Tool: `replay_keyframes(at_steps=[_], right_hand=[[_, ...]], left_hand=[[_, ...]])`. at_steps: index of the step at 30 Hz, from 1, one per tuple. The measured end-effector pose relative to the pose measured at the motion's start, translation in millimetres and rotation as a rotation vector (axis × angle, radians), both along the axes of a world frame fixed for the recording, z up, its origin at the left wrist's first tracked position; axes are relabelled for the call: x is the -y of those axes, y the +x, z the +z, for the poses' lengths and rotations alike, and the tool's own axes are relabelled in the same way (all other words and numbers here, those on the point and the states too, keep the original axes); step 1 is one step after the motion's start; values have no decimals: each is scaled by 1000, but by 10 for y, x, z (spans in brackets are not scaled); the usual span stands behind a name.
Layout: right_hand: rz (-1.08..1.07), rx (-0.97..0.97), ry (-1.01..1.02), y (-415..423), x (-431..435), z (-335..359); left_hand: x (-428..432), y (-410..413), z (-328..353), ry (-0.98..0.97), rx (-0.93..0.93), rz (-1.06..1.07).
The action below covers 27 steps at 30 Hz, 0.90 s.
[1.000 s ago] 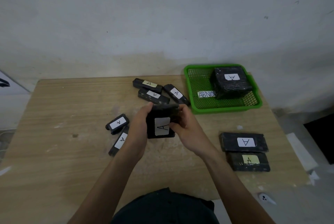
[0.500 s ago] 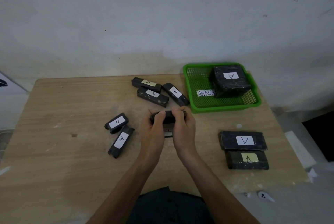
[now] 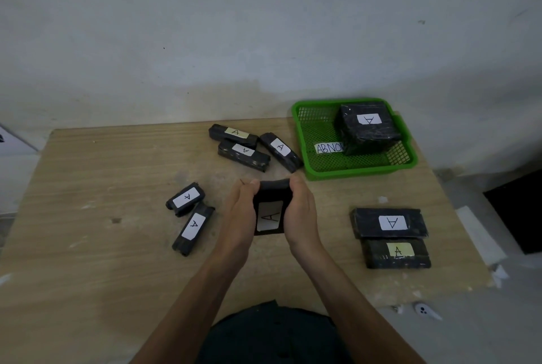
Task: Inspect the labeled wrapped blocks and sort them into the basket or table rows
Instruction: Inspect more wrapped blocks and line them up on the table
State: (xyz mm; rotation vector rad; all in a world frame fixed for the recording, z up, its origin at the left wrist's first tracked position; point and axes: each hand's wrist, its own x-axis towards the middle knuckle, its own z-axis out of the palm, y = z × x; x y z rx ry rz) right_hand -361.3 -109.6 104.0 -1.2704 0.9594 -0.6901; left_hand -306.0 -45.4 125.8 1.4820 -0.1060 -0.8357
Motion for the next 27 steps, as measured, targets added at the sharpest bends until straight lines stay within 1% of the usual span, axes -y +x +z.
replay_keyframes(at_steps=[1,4,6,7,8,9,13,17,20,24,27], right_hand=[[-14,-32,51,-16,29,-51],[-51,-102,295,-64,166,-182],[-61,-104,434,-136,272,-240],[-57,-100,494,-185,316,-268],[-47,-131,504,-239,364,-307],[-39,-188,479,-299,411,-362],[2,-521,311,-580,584,-742],[43,-696,261,-884,745,-1053],[105,-879,114,-1081,915,-1259],[208,-931,81,-1205,1117,-1443],[278,-959,89,-1232,1225,-1530]], left_hand=[[13,-16,-34,15,10,-28],[39,-68,-140,66,40,-129],[59,-65,-295,101,72,-201],[82,-65,-401,131,88,-231],[111,-74,-508,162,98,-252],[149,-96,-624,186,105,-264],[419,-288,-1080,253,51,-236],[749,-574,-1455,374,53,-254],[938,-764,-1670,439,119,-305],[1077,-949,-1871,479,134,-426],[1128,-1040,-2003,458,173,-454]])
